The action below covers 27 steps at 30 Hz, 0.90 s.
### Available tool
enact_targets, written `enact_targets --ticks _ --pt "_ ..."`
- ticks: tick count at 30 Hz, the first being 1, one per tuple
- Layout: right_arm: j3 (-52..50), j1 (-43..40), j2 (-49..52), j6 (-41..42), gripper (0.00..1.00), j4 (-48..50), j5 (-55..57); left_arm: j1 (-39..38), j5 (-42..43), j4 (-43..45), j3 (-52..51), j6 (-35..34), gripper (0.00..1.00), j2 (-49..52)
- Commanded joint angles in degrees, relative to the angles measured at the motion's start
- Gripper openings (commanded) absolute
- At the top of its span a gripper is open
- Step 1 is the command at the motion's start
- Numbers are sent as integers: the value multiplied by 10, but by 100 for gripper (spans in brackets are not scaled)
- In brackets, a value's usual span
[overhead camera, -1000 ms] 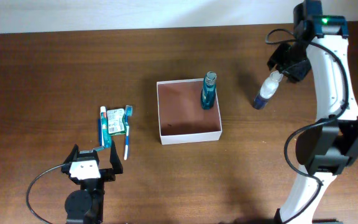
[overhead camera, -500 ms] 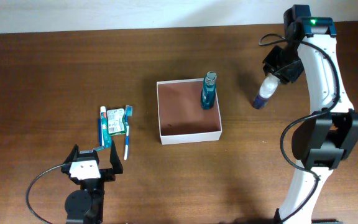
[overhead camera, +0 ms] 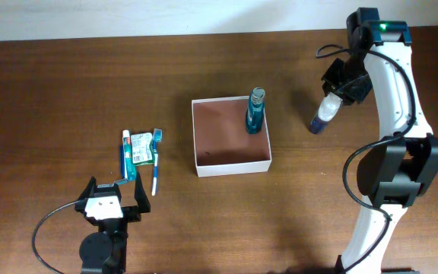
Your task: Pack container
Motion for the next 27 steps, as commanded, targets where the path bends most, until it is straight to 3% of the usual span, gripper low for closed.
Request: enact_targets --ticks 1,8,27 --pt "-2 4 -1 -24 33 -4 2 3 -2 2 -5 -1 100 0" --pt "-2 4 -10 -37 24 -3 6 3 -2 2 -5 -1 100 0" --pt "18 6 -50 -117 25 -39 -5 3 -2 2 -5 -1 100 0"
